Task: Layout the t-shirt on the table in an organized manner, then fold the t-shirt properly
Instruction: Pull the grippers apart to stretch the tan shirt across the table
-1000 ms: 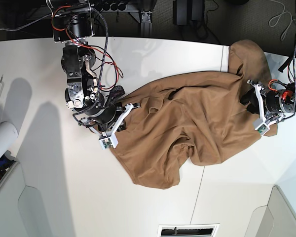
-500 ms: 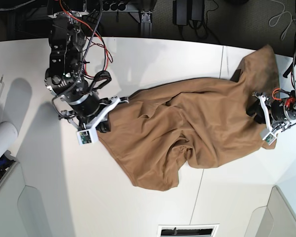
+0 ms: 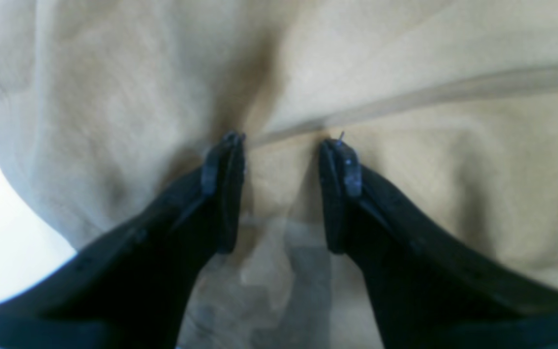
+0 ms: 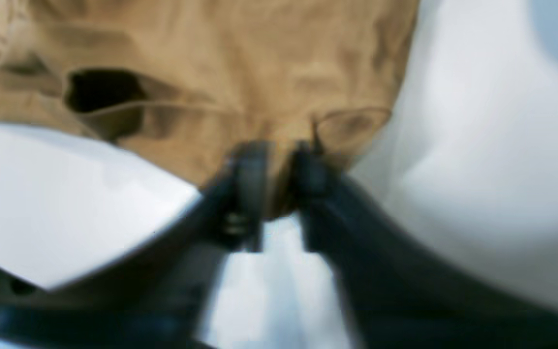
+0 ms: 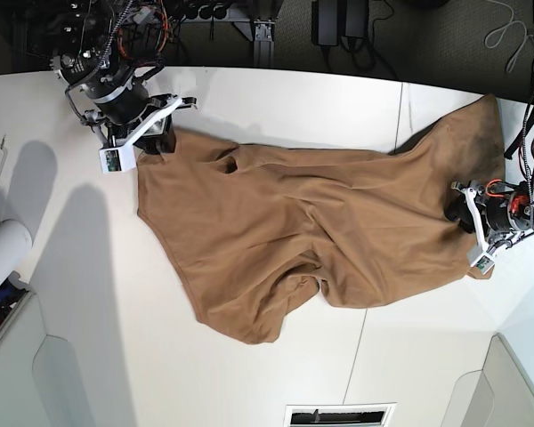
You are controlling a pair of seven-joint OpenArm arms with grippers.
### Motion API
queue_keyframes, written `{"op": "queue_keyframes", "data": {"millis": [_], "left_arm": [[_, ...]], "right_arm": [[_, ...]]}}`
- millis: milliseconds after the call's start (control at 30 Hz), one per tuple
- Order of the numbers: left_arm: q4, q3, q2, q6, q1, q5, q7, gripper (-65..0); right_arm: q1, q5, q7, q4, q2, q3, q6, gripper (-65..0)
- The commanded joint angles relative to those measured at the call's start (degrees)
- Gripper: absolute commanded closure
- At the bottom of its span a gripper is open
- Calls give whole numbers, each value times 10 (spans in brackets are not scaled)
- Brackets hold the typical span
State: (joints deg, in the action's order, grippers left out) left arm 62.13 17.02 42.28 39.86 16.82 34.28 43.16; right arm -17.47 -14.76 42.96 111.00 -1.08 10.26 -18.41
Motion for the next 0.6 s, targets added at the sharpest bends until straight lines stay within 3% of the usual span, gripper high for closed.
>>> {"op": "queue_keyframes", "data": {"millis": [0,67,333,567], "left_arm": [[2,-1,15,1,2,4,21,-286],[2,-1,24,1,2,25,21,-286],[50,-2,77,1,3,114,21,-286],[55,-30,85,1,3,115,21,-286]], "right_arm": [[7,-8,-15,11,0,2,0,-273],[11,-14,-34,14,0,2,0,-342],[105,-19,-42,23,0,2,7,-341],[190,20,-67,-70,3,2,24,-334]]}}
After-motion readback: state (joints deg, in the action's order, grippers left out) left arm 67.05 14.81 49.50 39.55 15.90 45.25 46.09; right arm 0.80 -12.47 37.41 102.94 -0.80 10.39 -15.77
